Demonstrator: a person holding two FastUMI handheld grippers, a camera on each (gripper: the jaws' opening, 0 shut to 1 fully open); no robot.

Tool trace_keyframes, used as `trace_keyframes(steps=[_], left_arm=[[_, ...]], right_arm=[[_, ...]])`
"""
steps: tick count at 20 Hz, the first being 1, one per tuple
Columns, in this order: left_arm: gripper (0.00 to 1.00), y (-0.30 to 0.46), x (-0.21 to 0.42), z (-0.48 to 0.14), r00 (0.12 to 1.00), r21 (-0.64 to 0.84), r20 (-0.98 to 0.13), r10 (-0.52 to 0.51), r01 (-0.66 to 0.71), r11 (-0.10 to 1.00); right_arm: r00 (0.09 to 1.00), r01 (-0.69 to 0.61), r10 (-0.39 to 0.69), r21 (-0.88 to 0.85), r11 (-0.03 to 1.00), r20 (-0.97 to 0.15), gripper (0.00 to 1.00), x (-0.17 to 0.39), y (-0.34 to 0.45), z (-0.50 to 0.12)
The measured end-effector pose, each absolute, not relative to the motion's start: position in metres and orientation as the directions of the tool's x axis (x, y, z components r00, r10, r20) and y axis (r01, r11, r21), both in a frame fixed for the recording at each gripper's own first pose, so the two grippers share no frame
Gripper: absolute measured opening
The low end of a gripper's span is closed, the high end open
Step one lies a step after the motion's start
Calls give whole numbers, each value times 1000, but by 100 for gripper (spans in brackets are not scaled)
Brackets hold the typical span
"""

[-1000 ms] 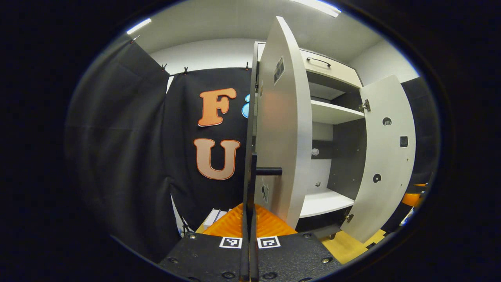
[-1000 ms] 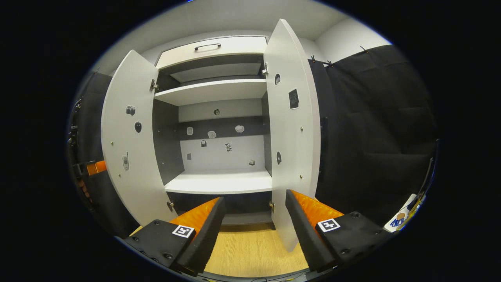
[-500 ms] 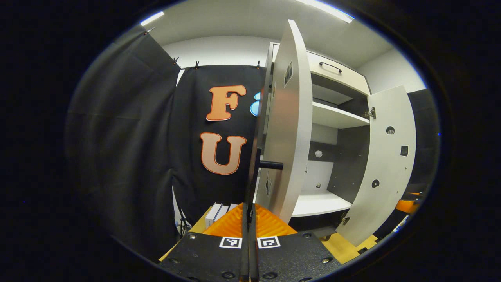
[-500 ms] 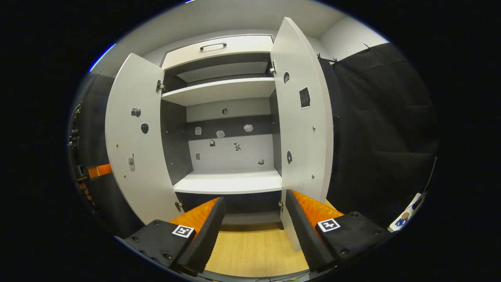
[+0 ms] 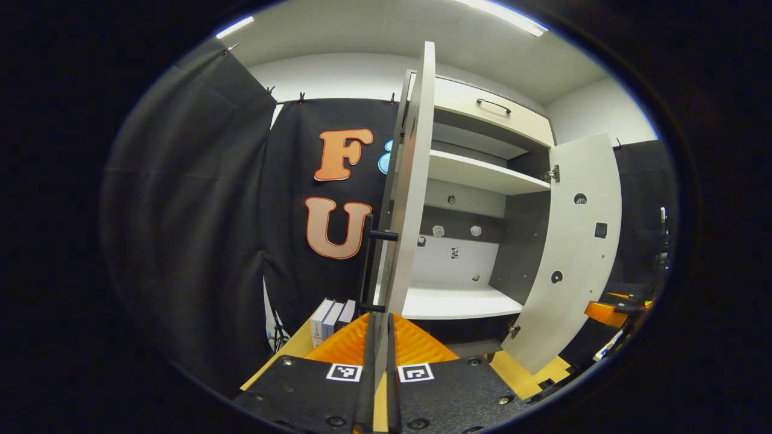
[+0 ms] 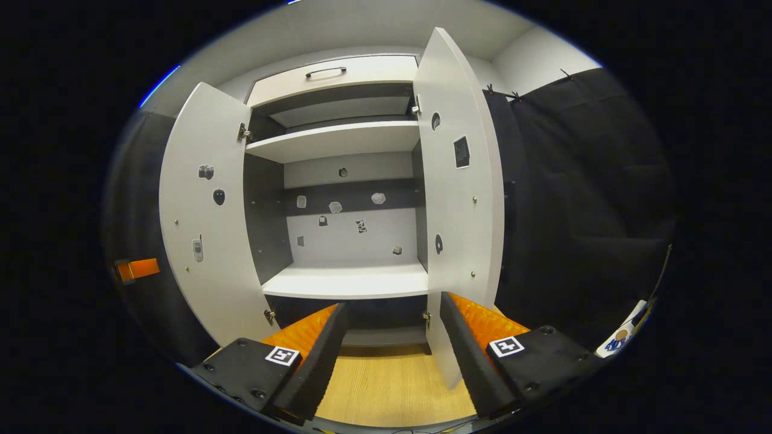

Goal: Open the right door of the double-door shoe cabinet with the right hand, and open the left door with the left hand.

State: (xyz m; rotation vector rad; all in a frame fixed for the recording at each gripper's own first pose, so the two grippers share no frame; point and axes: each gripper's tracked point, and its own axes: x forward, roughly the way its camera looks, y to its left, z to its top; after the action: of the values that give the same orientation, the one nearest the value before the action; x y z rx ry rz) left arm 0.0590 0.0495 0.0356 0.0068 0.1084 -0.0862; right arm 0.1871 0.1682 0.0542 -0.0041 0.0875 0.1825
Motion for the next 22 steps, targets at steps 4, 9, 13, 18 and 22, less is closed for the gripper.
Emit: trace_keyframes(steps=[4,9,13,18,22], left_arm=[[31,42,48,36,992,11,-108,-64,65,998],[65,25,37,39,992,-11,-90,-87,86,996],[93,23,38,44,995,27,-71,-75,77,997],[94,24,46,37,994,54,-83,-65,70,996],[94,23,49,40,994,56,-77,-74,78,995]], right_arm=[[979,-185,185,14,983,-81,98,188,166,59],[984,-165,165,3,986,-73,99,188,159,61],[986,-156,155,-5,988,-64,99,187,158,63],[988,-144,143,-11,989,-62,99,185,159,63],[989,-137,136,-11,990,-55,99,184,159,65]])
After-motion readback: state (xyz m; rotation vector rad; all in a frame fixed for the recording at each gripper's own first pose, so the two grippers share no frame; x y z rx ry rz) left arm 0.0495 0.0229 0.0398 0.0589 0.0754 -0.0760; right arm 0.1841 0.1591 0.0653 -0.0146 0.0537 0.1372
